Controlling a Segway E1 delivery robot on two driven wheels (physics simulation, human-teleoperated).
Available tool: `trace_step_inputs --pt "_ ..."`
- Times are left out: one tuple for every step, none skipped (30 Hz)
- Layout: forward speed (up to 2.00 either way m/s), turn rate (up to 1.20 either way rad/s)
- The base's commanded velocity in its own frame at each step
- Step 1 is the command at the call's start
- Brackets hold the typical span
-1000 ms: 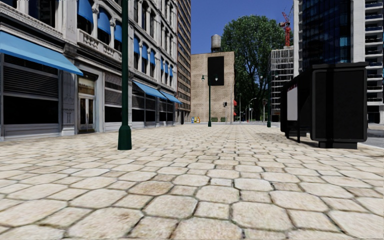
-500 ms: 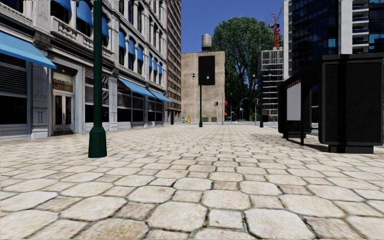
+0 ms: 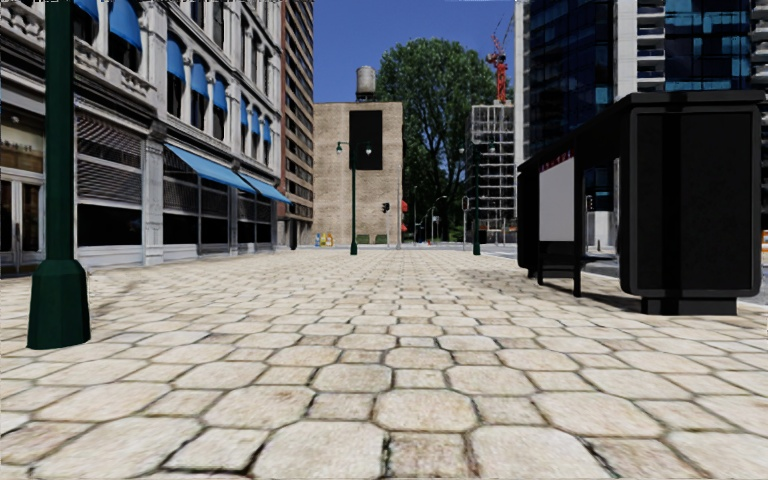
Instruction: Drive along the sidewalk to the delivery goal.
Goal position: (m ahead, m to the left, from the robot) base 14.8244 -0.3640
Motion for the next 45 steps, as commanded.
trace_step_inputs --pt "1.85 -0.41" --pt "1.85 -0.38" --pt "1.85 -0.36" --pt "1.85 -0.23" --pt "1.85 -0.23" --pt "1.85 -0.04" --pt "1.85 0.00" --pt "1.85 0.00" --pt "1.85 0.00" --pt "1.85 0.00" --pt "1.85 0.00" --pt "1.85 0.00" --pt "1.84 0.00" --pt "1.84 0.00" --pt "1.84 0.00" --pt "1.84 0.00" --pt "1.84 0.00" --pt "1.84 0.00" --pt "1.84 0.00" --pt "1.84 0.00" --pt "1.84 0.00" --pt "1.84 0.00" --pt "1.84 0.00" --pt "1.84 0.00" --pt "1.84 0.00" --pt "1.84 0.00" --pt "1.84 0.00" --pt "1.84 0.00" --pt "1.84 0.00" --pt "1.84 0.00" --pt "1.84 0.00" --pt "1.84 0.00" --pt "1.84 0.00" --pt "1.84 0.00" --pt "1.84 0.00" --pt "1.84 0.00" --pt "1.84 0.00" --pt "1.84 0.00" --pt "1.84 0.00" --pt "1.84 0.00" --pt "1.84 0.00" --pt "1.84 0.00" --pt "1.84 0.00" --pt "1.84 0.00" --pt "1.84 0.00"
